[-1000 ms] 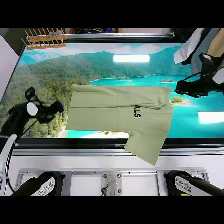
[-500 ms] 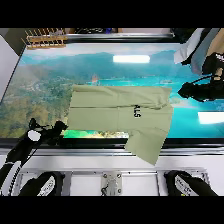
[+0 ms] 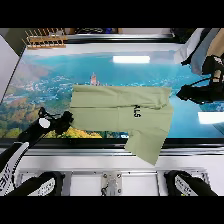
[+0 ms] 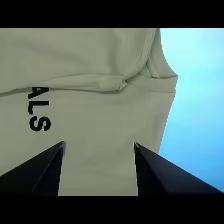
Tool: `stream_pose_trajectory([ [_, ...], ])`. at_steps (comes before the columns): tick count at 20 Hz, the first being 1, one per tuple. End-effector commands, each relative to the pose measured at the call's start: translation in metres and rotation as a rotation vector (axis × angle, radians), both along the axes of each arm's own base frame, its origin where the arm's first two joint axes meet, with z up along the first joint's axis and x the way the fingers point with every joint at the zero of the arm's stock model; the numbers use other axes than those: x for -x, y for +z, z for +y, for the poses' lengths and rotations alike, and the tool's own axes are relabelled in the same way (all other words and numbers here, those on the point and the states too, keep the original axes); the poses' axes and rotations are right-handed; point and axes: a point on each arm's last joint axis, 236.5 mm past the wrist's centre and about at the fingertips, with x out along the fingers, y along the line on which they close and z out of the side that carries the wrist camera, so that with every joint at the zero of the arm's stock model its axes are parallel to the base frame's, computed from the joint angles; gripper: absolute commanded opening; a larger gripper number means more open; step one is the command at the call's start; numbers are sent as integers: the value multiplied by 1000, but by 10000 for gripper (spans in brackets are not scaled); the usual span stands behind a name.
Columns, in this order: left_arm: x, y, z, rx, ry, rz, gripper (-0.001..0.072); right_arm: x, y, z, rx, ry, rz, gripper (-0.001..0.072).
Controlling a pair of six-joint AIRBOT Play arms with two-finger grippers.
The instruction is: Fold the clothes and pants, and hang the long-sleeved shirts on hangers.
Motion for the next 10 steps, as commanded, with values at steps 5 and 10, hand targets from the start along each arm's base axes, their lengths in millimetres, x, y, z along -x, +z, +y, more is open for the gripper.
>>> stream_pose_trajectory([
  [5, -4, 24, 2, -39, -70, -45, 6, 83, -87, -20, -66, -79, 287, 469],
  [10, 11, 44, 7, -150, -221, -66, 6, 159, -193, -17, -267, -274, 480, 469],
])
